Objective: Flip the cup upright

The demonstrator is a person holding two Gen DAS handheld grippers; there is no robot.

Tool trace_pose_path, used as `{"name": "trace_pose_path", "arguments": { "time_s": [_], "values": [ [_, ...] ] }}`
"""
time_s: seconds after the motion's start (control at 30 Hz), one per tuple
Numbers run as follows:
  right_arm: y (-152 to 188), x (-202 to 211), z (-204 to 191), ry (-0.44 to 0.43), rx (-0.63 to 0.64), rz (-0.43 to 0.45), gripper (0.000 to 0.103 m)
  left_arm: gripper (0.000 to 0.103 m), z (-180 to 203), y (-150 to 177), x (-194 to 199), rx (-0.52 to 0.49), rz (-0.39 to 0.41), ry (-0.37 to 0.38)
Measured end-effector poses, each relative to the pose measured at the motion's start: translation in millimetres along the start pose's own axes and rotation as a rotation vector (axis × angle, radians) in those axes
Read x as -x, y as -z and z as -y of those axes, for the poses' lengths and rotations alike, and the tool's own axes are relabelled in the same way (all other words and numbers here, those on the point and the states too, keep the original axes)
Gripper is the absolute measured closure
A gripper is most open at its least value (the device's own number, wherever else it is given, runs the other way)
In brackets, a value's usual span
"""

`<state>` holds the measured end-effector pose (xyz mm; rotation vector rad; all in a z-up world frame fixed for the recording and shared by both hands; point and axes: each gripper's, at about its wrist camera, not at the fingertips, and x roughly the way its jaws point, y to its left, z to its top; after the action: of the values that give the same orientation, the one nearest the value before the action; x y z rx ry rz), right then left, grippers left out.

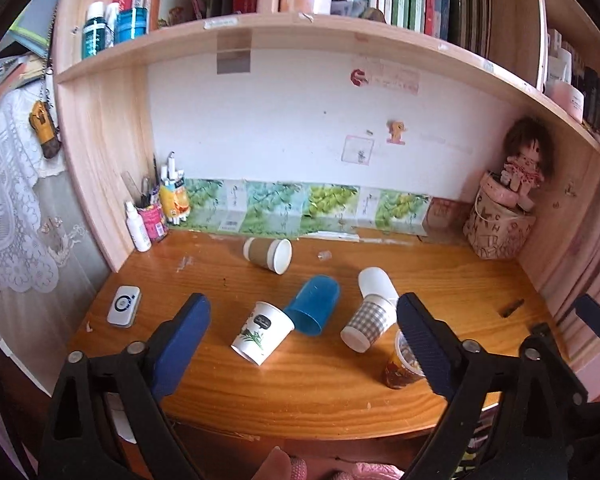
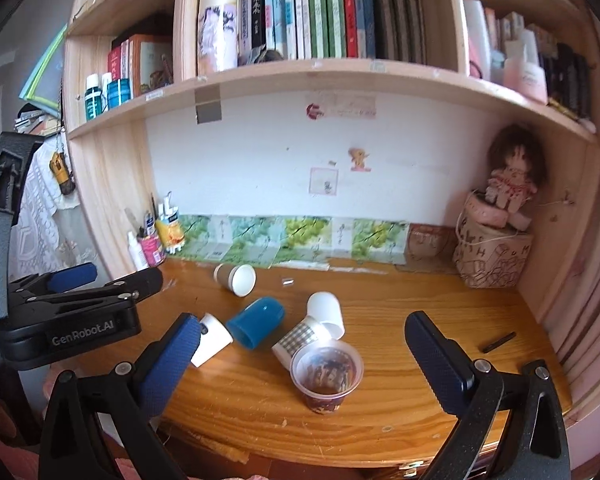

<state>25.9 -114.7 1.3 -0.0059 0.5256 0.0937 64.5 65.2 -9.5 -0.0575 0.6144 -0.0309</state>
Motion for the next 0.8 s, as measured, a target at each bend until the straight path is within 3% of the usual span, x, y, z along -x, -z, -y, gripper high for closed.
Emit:
{"name": "trace_pose_path", "arguments": {
  "time_s": [0.33, 0.8],
  "values": [
    [3, 15, 8, 0.073, -0.067, 0.071, 0.001, 0.001, 0, 3, 47, -0.012, 0.264, -0.121],
    [7, 17, 5, 0.042, -0.091, 0.063, 0.001, 0.001, 3, 10, 44, -0.022, 0.229, -0.099]
  ]
}}
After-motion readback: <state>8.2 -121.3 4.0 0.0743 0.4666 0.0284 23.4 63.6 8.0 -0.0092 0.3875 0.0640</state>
